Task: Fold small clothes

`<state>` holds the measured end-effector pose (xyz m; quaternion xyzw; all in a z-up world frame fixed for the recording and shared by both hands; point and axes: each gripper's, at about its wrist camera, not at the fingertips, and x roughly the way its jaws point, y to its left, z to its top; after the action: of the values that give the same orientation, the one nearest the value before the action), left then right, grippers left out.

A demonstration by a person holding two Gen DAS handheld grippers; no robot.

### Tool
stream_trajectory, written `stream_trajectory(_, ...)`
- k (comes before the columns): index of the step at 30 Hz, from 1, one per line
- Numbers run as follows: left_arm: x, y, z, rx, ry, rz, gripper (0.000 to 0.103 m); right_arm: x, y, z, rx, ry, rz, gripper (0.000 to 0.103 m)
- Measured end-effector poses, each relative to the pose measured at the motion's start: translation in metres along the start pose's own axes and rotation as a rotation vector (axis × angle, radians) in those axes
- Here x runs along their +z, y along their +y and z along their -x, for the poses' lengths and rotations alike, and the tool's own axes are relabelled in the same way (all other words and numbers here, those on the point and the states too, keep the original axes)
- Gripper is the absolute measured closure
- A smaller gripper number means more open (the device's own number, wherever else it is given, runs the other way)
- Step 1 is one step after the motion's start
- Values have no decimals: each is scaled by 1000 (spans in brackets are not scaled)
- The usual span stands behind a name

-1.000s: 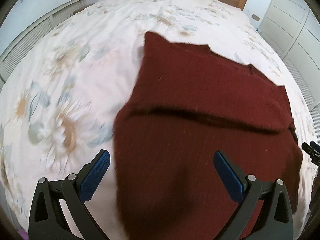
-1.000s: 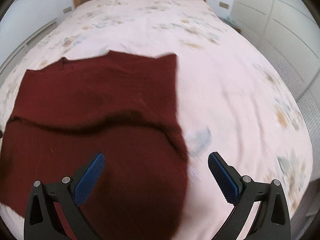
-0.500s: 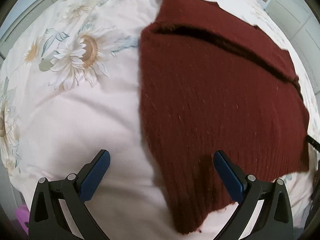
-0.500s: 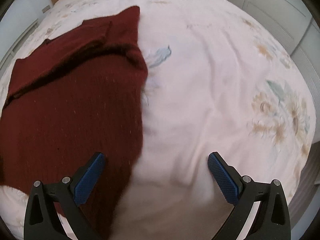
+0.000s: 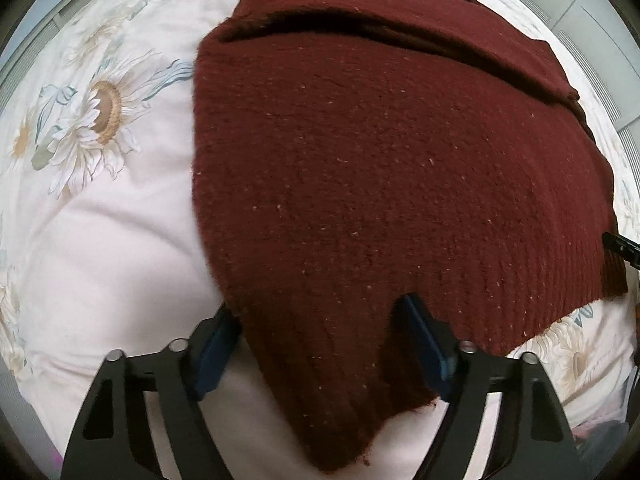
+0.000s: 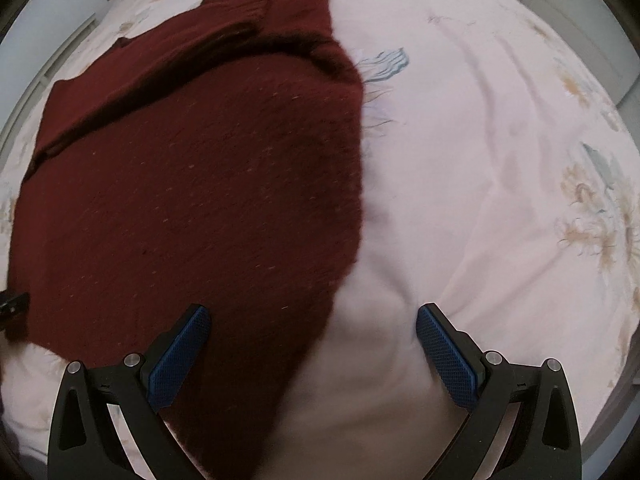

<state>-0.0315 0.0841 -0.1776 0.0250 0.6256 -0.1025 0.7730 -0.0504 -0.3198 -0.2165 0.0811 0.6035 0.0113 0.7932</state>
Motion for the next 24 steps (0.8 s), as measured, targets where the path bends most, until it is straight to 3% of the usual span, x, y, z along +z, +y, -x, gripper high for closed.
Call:
stream_trajectory(5, -2, -8, 1, -9, 3, -12, 55, -7, 18, 1, -21, 34, 63, 7)
stream_trajectory(7, -2, -11, 2, -16, 3, -16, 63, -9, 24, 2, -23, 48, 85, 17)
stream_trajectory(8, -3, -12, 2, -28, 4, -17, 73, -9, 27, 3, -19, 53, 95, 22)
stream_trajectory(10, -3, -13, 3, -56, 11, -12, 84, -9, 32, 7, -3, 66, 113, 49)
stream_trajectory(11, -1, -17, 4, -66, 12, -11, 88, -8, 35, 9, 7, 69, 126, 55)
stream_trajectory(13, 2, -22, 4, -62, 8, -21, 91, -7, 39, 14, 9, 71, 146, 83)
stream_trajectory(16, 12, -30, 7, -60, -1, -33, 93, -3, 40, 25, 57, 51, 138, 91)
stream_trajectory(24, 43, -16, 32, -110, -66, -17, 93, 21, 26, 64, 167, -58, 77, 92)
